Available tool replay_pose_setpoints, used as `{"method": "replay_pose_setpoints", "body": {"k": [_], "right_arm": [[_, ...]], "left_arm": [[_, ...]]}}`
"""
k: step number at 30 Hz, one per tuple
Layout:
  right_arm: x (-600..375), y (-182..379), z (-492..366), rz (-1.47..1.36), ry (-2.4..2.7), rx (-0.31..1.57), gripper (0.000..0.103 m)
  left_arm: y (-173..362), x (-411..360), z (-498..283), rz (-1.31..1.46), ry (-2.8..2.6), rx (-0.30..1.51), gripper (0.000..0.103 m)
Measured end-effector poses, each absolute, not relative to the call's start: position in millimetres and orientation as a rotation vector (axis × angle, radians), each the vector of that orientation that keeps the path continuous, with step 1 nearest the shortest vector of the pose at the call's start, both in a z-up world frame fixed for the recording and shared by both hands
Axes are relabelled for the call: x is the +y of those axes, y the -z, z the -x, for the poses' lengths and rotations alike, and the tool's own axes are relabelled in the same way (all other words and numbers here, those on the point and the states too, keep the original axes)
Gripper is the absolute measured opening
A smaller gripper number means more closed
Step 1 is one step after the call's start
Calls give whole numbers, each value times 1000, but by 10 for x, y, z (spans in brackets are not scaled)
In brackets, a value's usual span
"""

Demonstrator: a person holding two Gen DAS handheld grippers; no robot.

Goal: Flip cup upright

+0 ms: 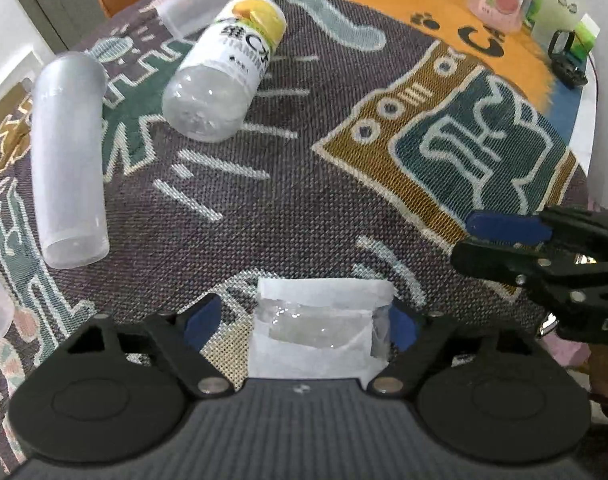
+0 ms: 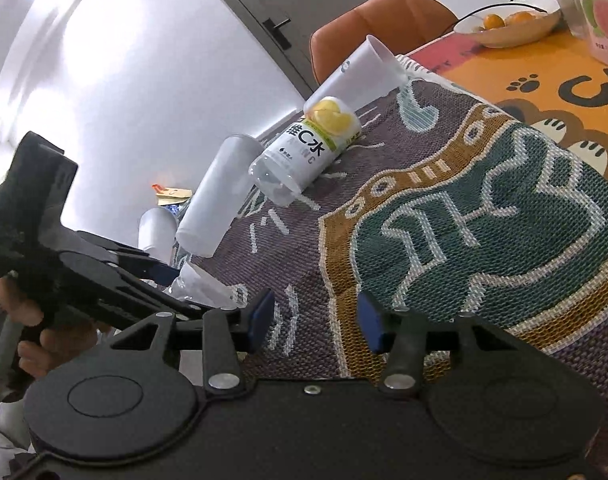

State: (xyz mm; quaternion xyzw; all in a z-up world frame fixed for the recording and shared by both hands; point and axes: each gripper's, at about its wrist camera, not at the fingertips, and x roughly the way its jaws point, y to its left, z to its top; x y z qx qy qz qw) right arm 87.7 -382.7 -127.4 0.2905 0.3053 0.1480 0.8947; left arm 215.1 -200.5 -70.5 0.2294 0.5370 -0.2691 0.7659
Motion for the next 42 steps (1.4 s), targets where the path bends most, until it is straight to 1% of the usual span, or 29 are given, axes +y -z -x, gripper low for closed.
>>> {"method": "replay_pose_setpoints", "body": {"k": [2,3,5,10,15,23,32,42], "right_arm": [[-3824,1262,-872,-597,-304,630,48],[-3822,1253,-867,-593,-302,627,48],[-3820,1238,-862,-589,-299,623,48],[-3803,1215,-853,-582,-298,619,48],[-3786,1167,-848,-579,-295,605,48],[-3715,1009,-898,-556,-302,578,48],[-3409,927,-994,-502,-316,603,48],[-3137,907,-1082,-471,-315,633,49]], "left_arm": [[752,-1998,-2188,-490,581,1220,66],[762,-1993,-2202,-479,588,1245,62],[733,-1986,-2208,-468,595,1253,62],[563,-1936,-2162,-469,598,1182,61],[322,-1775,-2065,-429,567,1022,61],[137,-1446,-1840,-332,497,792,61],[166,-1116,-1639,-262,457,587,61],[349,-912,-1706,-106,454,518,62]]}}
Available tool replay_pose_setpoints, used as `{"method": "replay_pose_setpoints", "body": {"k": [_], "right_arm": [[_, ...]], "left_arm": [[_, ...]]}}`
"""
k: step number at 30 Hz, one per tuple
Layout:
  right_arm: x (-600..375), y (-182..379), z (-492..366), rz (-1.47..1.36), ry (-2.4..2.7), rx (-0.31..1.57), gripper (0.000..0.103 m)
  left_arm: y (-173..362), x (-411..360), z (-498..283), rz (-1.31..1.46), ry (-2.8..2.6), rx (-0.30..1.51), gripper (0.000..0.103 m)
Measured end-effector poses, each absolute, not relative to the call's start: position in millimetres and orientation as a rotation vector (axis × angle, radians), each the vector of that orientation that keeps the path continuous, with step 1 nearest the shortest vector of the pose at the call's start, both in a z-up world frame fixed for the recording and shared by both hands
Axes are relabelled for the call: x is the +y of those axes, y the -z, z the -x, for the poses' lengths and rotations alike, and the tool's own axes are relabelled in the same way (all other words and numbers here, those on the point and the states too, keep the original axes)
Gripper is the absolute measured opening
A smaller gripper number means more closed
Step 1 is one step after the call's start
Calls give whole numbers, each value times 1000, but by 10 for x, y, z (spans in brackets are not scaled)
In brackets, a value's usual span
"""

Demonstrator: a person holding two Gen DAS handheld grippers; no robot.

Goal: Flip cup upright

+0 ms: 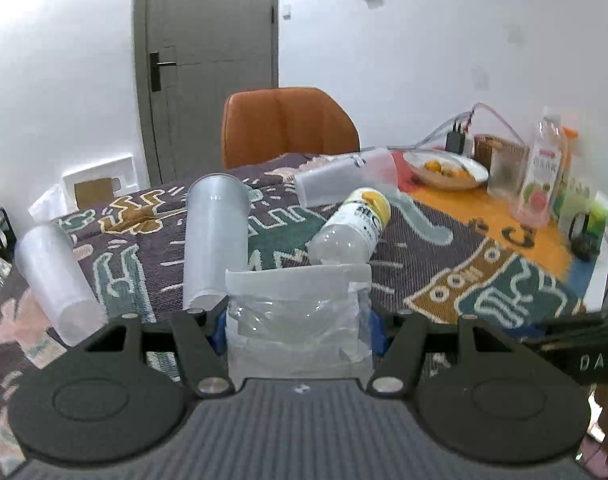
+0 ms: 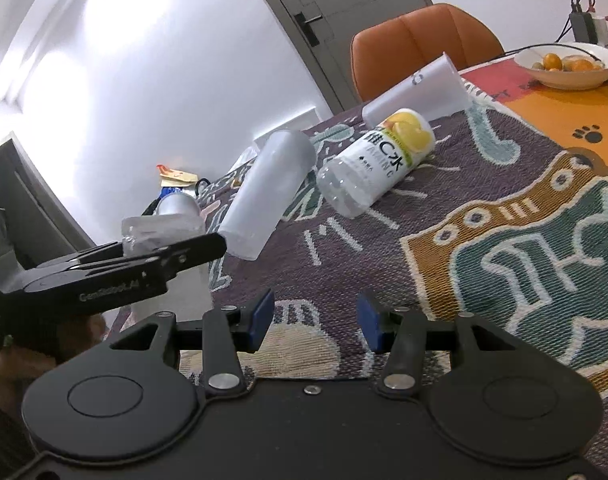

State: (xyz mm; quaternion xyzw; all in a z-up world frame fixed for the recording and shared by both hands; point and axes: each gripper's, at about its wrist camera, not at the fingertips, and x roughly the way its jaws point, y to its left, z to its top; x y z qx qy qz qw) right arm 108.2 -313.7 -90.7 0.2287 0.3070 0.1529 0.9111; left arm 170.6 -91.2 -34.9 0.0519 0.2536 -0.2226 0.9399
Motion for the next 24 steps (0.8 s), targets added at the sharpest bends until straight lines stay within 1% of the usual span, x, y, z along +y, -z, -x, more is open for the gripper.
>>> {"method": "replay_pose_setpoints", "body": {"k": [6,15,21,23,24], "right_arm": [[-3090,914,-1118,-465,-294,641,49],[-3017,953,-1154,-452,-291,657,49],[-3025,943,-1132,-451,-291,650,49],[-3034,940,-1119,-454,-293,647,49],[-3033,938,-1106,-454,-294,645,49]], "left_arm": [[486,-806,-1691,-7,443,462,62],[631,-767,-1575,65,400,382,62],[657,-792,-1497,51,398,425,69],[659,-794,-1456,42,390,430,76],[650,-793,-1437,41,387,428,78]]}}
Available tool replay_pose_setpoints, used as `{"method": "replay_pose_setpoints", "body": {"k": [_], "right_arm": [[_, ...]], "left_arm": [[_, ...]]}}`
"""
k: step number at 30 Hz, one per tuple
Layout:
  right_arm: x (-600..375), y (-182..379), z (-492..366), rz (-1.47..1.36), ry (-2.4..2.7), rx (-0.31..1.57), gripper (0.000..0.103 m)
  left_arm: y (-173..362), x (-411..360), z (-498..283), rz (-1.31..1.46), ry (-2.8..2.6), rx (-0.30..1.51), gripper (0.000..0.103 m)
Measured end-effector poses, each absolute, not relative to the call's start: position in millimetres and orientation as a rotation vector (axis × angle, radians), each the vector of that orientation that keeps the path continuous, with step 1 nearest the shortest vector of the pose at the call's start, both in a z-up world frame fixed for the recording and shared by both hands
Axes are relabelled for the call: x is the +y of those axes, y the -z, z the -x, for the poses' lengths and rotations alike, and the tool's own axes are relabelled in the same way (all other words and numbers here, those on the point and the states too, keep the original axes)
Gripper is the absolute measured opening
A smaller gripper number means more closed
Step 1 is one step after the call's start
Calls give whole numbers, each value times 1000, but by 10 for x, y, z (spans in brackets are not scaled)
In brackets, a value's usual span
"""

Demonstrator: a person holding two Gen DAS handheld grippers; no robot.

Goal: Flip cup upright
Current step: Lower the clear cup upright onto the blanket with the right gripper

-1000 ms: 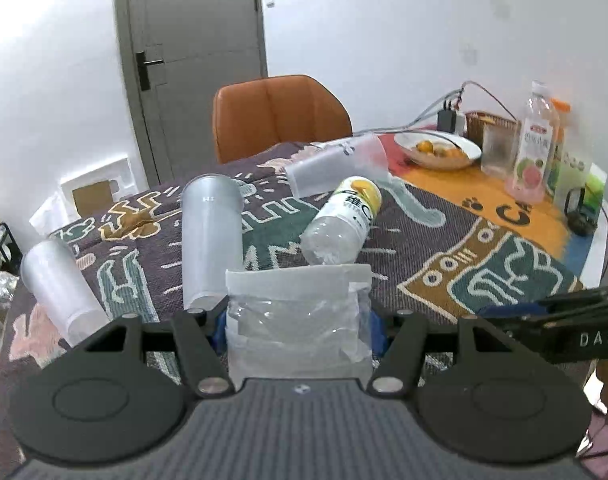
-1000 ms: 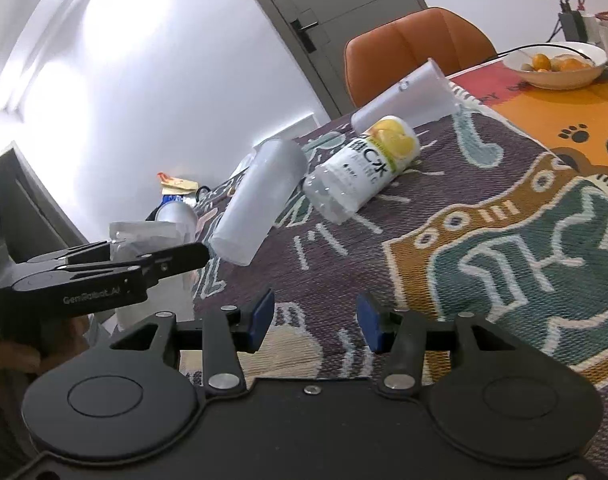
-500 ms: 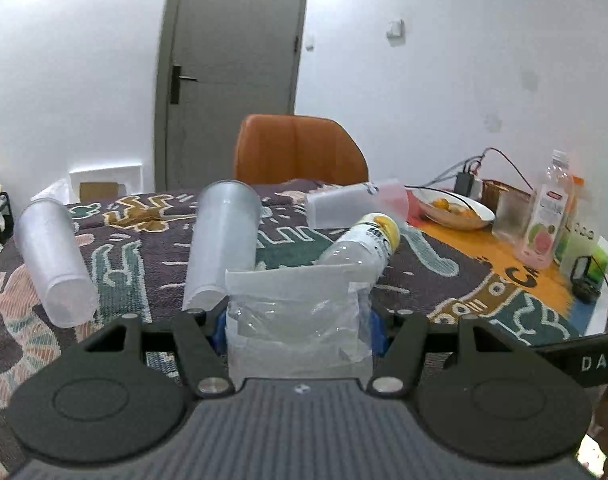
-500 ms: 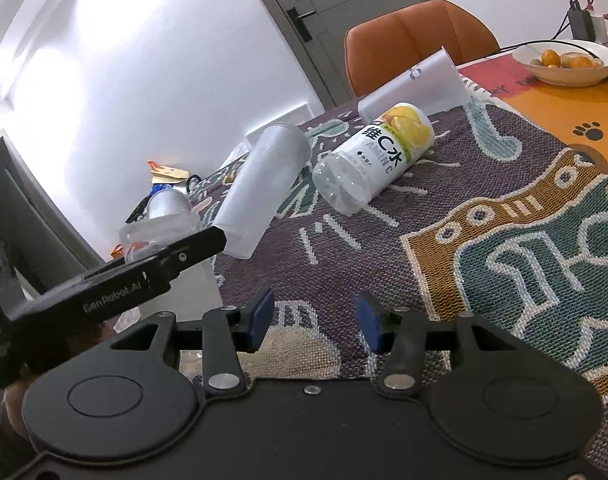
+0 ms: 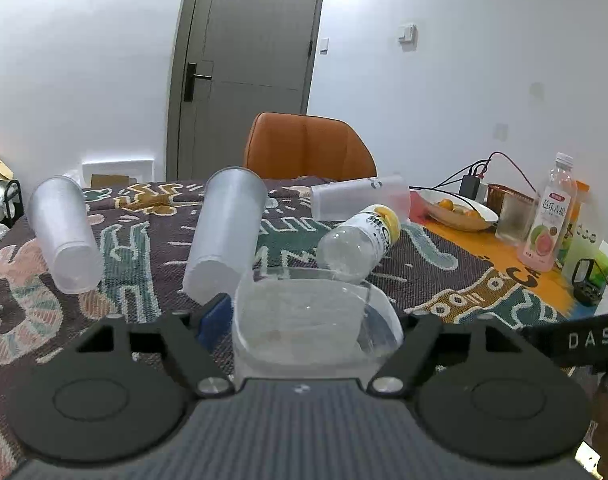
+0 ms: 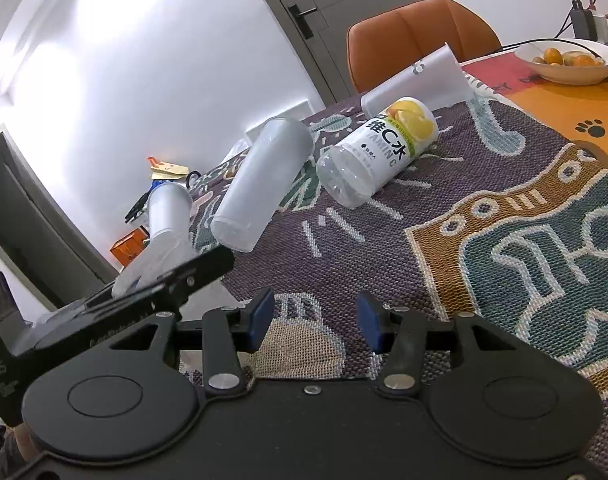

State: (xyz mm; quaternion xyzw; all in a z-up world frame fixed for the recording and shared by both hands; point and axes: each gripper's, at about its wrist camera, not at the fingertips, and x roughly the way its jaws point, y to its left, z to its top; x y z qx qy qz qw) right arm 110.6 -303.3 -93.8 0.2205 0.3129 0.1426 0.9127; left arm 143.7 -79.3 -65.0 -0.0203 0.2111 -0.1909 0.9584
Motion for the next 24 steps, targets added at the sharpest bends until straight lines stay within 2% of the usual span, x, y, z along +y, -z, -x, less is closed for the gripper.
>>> {"method": "replay_pose_setpoints", "body": {"k": [2,8,10,14,18,24], "right_arm": [[-3036,931,-1085,-453,-298,640,49],[-3061,894,-1030,-459,-307,632,49],[-3084,870,-1016,-457,-309,627,51],[-3123,813,-947,-429,-322,610,63],[-3131,746,-880,-396,-342,592,68],[-3098,629,-717,-337,-385,551,85]], "left_arm": [[633,-798,-1414,30,380,424,86],[500,-809,-1389,11,355,442,100],[440,-800,-1348,15,368,447,102],[288,-775,-1214,9,353,424,103],[131,-691,-1059,27,334,409,103],[54,-569,-807,44,263,412,103]]}}
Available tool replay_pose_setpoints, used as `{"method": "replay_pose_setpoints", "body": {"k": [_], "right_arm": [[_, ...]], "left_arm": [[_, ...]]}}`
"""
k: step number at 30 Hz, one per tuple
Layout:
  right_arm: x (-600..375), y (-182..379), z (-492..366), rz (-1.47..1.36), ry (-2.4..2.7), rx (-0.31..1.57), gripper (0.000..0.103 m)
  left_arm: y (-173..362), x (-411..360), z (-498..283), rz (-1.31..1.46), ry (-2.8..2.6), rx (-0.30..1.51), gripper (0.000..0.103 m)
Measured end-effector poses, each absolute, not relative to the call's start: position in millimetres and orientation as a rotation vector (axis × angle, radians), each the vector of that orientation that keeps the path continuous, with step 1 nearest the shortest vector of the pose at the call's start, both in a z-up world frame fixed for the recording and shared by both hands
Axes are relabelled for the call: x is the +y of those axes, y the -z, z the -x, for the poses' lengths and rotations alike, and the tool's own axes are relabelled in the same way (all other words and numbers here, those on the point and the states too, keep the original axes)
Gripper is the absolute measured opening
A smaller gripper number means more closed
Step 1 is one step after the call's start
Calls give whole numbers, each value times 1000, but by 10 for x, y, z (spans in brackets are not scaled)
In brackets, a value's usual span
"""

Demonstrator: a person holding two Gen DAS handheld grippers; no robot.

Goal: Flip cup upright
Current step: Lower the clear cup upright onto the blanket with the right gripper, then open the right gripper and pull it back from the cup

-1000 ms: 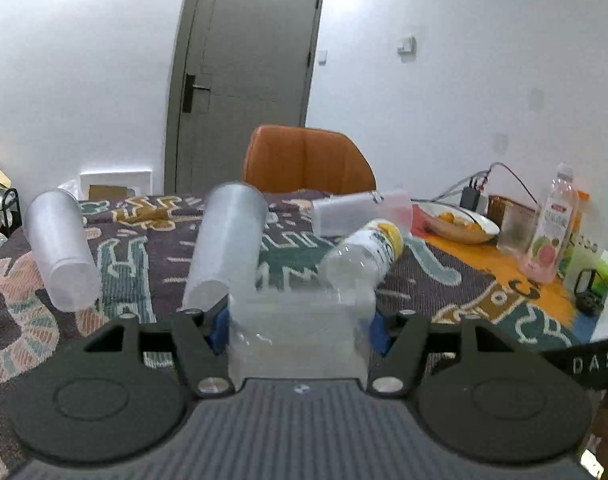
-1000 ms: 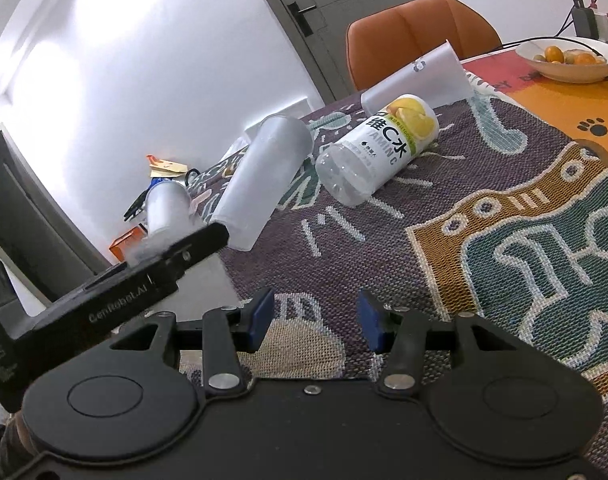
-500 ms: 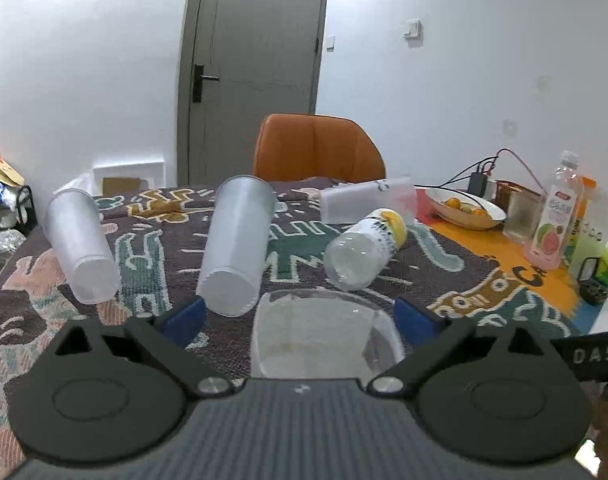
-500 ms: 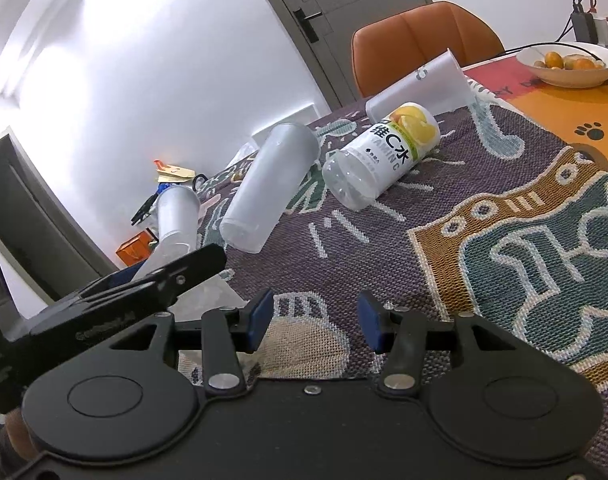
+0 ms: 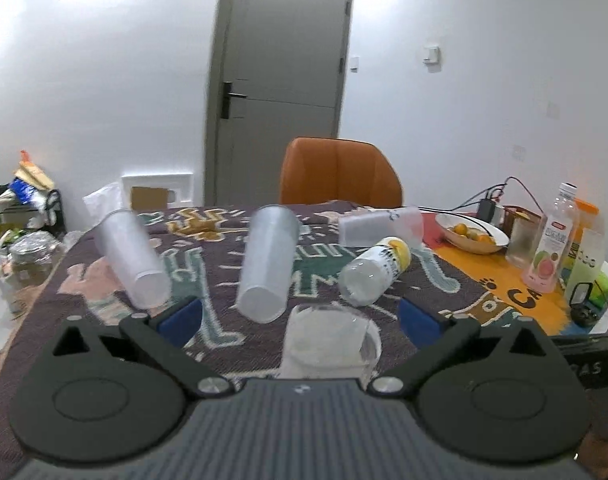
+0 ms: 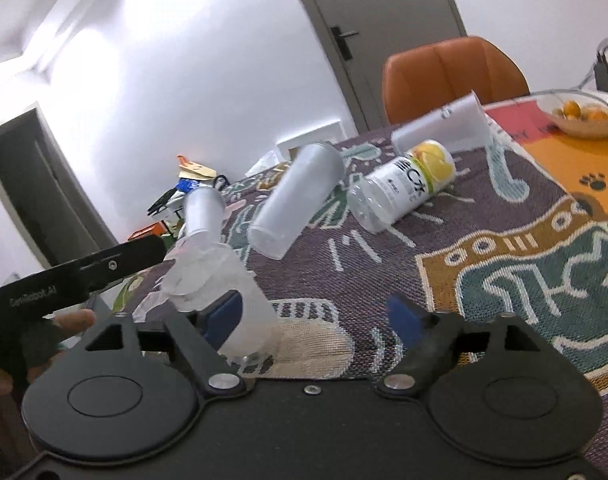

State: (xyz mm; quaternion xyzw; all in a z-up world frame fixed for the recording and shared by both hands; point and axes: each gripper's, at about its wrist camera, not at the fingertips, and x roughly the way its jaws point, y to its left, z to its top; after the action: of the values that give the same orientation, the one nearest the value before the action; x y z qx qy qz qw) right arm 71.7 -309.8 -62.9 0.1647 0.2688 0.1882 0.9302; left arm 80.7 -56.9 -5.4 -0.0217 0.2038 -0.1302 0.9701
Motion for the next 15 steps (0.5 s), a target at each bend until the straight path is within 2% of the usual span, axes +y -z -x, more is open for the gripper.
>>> {"method": "replay_pose_setpoints", "body": {"k": [2,7,11,15], "right_arm": [[-3097,593,-655,-328,-399,535,91],[-3096,530,-524,-308,-420,515,98],[-3084,481,-401,-298,-436,500,103],[-3060,442,-282,-289,-455,497,103]], "left_arm": [[50,-527,-732,51,242,416,103],[39,-407,-546,65,195,423,103],[43,-329,-413,74,181,443,103],[57,-269,-277,93,170,461,103]]}}
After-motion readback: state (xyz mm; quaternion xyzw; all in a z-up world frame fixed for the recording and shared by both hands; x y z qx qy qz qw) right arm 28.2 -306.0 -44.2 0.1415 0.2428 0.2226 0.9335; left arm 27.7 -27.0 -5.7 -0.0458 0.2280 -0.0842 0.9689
